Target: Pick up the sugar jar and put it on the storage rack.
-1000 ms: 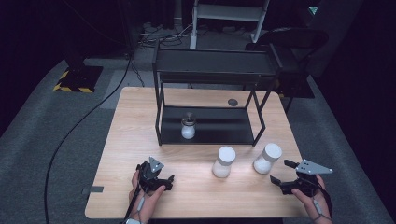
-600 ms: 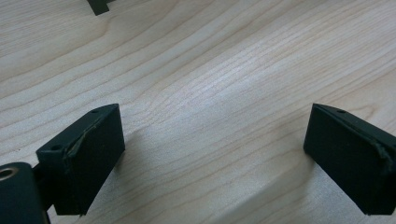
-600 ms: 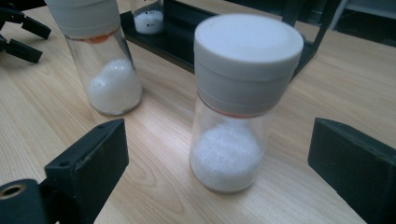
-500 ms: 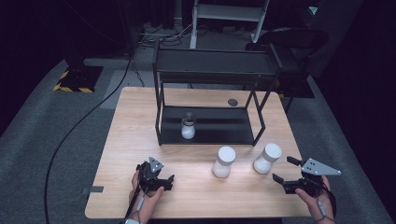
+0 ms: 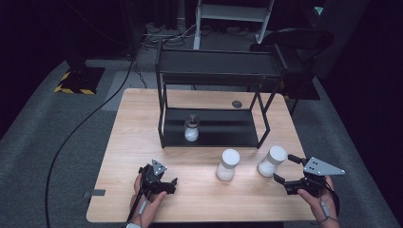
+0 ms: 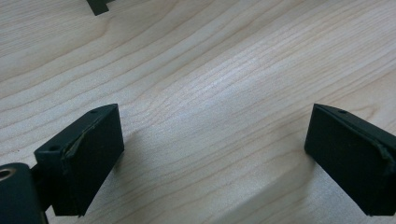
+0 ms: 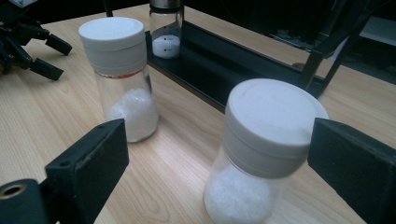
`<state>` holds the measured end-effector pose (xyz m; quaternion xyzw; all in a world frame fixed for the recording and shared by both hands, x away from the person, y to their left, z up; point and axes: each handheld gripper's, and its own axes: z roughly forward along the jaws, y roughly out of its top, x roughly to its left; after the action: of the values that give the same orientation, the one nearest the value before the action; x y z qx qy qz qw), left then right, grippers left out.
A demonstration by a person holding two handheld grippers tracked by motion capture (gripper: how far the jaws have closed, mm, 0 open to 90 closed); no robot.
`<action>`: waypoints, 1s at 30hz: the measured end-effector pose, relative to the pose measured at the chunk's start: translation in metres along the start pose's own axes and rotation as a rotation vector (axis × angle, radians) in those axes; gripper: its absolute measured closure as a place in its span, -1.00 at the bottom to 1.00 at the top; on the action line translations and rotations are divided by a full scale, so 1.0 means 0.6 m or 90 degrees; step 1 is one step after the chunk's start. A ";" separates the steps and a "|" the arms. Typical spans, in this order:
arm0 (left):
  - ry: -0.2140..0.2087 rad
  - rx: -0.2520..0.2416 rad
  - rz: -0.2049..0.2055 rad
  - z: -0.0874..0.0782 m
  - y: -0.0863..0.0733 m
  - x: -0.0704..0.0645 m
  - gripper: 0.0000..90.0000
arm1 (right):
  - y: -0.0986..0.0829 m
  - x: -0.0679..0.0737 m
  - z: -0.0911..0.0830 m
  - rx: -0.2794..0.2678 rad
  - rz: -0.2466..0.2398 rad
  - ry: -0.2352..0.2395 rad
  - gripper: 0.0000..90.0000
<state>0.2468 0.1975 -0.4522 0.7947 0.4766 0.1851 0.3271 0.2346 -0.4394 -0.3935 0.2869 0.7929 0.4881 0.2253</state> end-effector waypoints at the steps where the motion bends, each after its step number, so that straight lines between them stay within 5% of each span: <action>1: 0.000 0.000 0.000 0.000 0.000 0.000 -0.90 | 0.003 0.001 0.002 0.000 -0.003 0.002 -0.89; 30: 0.003 0.001 -0.003 0.001 0.001 -0.003 -0.91 | 0.049 0.007 0.017 -0.061 -0.036 0.049 -0.88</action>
<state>0.2468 0.1958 -0.4521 0.7935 0.4794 0.1861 0.3255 0.2451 -0.4193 -0.3716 0.2346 0.7846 0.5295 0.2214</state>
